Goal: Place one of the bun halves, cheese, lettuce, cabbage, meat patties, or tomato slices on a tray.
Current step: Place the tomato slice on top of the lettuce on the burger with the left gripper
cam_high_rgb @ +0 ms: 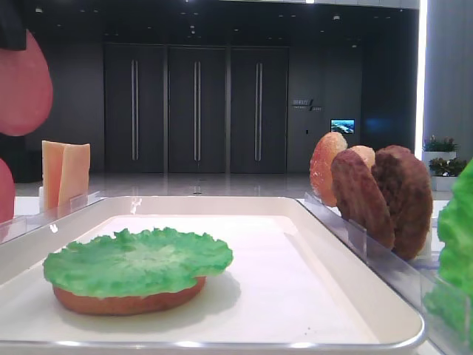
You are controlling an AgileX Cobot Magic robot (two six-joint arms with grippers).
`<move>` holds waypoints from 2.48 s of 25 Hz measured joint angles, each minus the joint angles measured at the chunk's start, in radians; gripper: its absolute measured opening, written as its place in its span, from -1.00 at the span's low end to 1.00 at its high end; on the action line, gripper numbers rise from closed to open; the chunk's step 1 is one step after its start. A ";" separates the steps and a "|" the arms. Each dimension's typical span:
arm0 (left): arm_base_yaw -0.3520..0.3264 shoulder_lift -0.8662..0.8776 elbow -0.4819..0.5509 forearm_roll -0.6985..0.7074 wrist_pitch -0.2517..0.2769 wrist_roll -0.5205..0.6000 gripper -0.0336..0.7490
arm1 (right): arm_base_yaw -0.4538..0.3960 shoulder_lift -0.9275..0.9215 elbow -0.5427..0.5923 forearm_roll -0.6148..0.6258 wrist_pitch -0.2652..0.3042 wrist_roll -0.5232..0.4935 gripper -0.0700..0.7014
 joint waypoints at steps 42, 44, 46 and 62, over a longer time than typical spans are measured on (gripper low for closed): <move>0.229 0.081 0.500 -1.358 -0.218 1.292 -0.77 | 0.000 0.000 0.000 0.000 0.000 0.000 0.08; 0.229 0.085 0.511 -1.360 -0.217 1.300 -0.77 | 0.000 0.000 0.000 0.000 0.000 0.000 0.08; 0.229 0.102 0.522 -1.360 -0.216 1.313 -0.77 | 0.000 0.000 0.000 0.000 0.000 0.000 0.08; 0.229 0.172 0.537 -1.369 -0.266 1.353 -0.77 | 0.000 0.000 0.000 0.000 0.000 0.000 0.08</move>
